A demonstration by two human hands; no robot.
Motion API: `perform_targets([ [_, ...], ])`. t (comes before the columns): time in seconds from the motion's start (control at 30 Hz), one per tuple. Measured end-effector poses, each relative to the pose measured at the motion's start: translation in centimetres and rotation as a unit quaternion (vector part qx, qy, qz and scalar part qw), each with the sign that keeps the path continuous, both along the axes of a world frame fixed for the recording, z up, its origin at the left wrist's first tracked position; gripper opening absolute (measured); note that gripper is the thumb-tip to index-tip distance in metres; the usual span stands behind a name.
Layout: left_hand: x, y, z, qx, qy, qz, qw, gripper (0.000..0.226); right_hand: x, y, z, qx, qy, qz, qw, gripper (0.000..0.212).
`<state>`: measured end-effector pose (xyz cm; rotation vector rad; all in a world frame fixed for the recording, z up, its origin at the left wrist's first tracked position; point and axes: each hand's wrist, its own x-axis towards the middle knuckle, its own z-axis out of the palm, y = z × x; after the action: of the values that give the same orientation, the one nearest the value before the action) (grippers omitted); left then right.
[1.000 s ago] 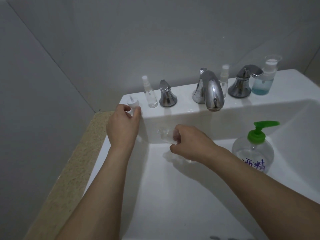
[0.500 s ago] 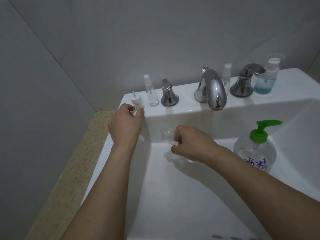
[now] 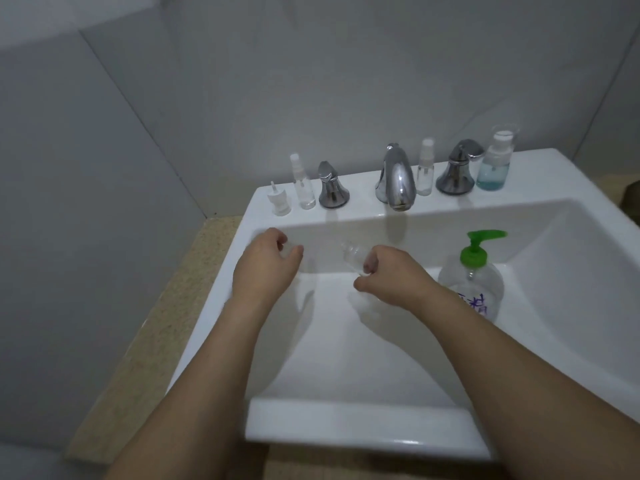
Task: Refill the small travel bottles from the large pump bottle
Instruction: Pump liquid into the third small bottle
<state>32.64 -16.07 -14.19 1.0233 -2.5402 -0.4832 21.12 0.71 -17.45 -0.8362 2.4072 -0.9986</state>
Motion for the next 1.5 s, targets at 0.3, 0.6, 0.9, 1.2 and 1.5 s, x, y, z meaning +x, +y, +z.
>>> perform_targets([
  [0.3, 2.2, 7.5, 1.5, 0.075, -0.103, -0.084, 0.988, 0.027, 3.8, 8.3, 2.3, -0.029, -0.003, -0.018, 0.999, 0.019],
  [0.6, 0.6, 16.3, 5.0, 0.211, -0.052, -0.135, 0.967, 0.024, 2.0, 18.4, 4.2, -0.069, -0.049, -0.098, 0.992, 0.024],
  [0.9, -5.0, 19.8, 7.7, 0.31, -0.06, -0.079, 0.945, 0.027, -1.8, 20.0, 5.0, -0.052, -0.041, -0.081, 0.994, 0.027],
  [1.2, -9.6, 19.5, 6.3, 0.341, -0.153, -0.011, 0.928, 0.053, -5.1, 19.0, 3.1, -0.005, 0.02, -0.111, 0.994, 0.022],
  [1.5, -13.0, 20.0, 4.2, 0.386, -0.163, 0.01, 0.908, 0.055, -5.8, 18.5, 1.9, 0.002, 0.059, -0.144, 0.988, 0.015],
])
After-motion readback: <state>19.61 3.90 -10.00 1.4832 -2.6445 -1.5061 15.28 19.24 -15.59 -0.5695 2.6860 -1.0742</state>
